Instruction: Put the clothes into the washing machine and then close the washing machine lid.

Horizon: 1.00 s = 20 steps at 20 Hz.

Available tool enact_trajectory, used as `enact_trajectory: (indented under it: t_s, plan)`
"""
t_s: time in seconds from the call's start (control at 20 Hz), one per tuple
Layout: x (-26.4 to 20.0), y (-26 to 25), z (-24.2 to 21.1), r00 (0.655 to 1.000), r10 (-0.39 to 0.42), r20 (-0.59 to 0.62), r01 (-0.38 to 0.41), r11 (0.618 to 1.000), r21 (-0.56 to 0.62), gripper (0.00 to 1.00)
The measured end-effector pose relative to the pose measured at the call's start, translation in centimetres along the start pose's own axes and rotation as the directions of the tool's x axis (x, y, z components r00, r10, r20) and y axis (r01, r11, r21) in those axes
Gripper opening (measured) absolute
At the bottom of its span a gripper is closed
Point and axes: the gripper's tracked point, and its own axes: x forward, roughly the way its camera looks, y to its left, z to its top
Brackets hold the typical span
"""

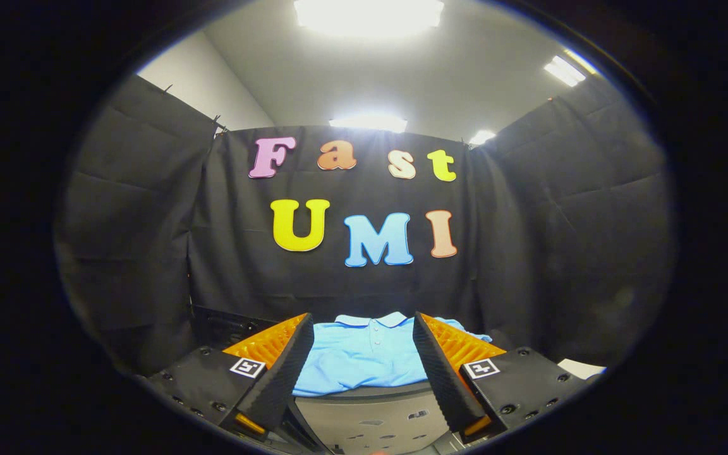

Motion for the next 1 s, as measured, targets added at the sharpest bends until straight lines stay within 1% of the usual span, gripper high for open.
enact_trajectory:
  t_s: [0.5, 0.65, 1.0]
  plan:
    - [8.9, -0.9, -3.4, 0.988, 0.036, -0.153, -0.036, 0.999, 0.001, 0.98]
    - [11.2, -1.2, -5.1, 0.974, 0.056, -0.218, -0.055, 0.998, 0.011, 0.98]
    - [15.8, -2.2, -7.9, 0.942, 0.087, -0.325, -0.095, 0.995, -0.009, 0.98]
